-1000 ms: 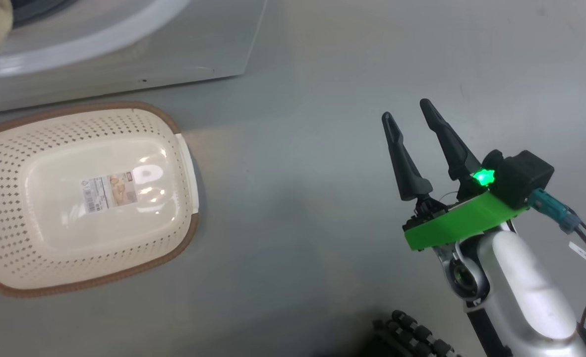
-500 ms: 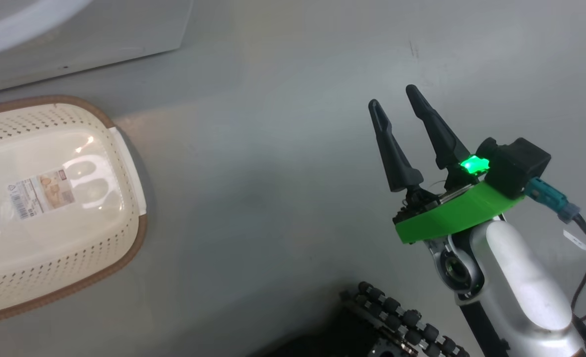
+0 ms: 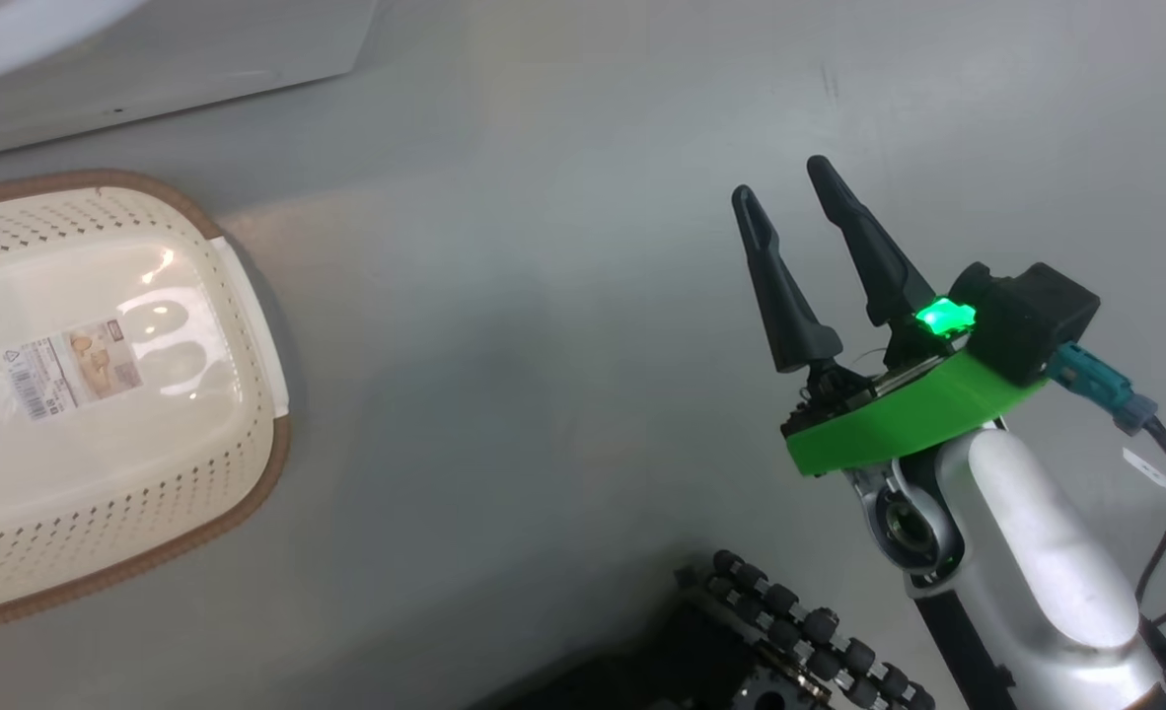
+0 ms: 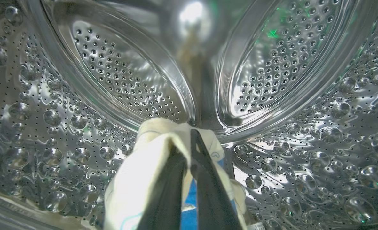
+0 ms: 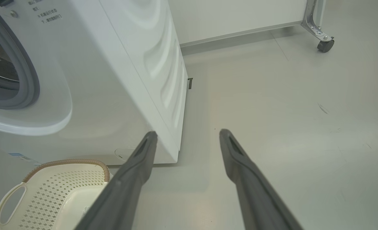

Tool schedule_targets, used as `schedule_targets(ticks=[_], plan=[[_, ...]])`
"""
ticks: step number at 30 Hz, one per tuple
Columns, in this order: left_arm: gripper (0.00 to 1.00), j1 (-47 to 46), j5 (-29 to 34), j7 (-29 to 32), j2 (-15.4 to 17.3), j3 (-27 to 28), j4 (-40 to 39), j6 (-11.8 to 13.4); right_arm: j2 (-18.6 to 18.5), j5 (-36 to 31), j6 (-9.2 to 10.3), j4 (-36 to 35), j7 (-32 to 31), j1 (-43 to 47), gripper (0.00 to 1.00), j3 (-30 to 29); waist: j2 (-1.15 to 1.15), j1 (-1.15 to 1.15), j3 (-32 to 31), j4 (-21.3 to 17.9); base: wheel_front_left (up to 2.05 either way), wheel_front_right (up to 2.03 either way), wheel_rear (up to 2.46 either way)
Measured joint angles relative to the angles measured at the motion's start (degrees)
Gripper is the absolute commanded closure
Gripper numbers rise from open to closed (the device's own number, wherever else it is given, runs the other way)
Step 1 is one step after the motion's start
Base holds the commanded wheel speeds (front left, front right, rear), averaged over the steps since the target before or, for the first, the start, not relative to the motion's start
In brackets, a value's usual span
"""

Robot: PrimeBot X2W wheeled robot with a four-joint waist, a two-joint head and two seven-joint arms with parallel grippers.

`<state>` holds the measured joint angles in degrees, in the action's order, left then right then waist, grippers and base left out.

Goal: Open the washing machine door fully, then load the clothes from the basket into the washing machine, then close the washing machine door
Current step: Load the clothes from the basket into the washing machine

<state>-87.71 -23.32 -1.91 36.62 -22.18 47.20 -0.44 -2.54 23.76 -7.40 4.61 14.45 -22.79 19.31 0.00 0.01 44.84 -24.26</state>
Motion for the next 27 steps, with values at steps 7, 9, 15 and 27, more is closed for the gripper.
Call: schedule_targets(ticks=[7, 9, 15, 27], plan=[[0.00, 0.71, -1.69, -3.18, -2.82, 0.47, 2.56, 0.51, 0.00, -0.96, 0.00, 0.47, 0.00, 0.00, 0.00, -0.65, 0.00, -0.01, -0.99, 1.73, 0.00, 0.00, 0.00], [0.00, 2.01, -2.22, -3.72, -3.83, 0.64, 3.24, 1.04, 0.00, -1.08, 0.00, 0.58, 0.00, 0.02, 0.00, -0.91, 0.00, -0.01, -1.66, 2.21, 0.00, 0.00, 0.00], [0.00, 7.13, -3.42, -6.05, -6.56, 0.51, 4.33, 2.15, 0.00, -1.81, 0.00, 0.96, 0.00, 0.22, 0.00, -2.40, 0.00, -0.01, -4.02, 3.73, 0.00, 0.00, 0.00], [0.00, 20.68, -5.84, -10.77, -10.14, 1.07, -2.52, 6.49, -0.01, -4.86, 0.00, 2.05, 0.00, 2.87, 0.00, -5.80, 0.00, -0.01, -9.90, 6.65, 0.00, 0.00, 0.00]])
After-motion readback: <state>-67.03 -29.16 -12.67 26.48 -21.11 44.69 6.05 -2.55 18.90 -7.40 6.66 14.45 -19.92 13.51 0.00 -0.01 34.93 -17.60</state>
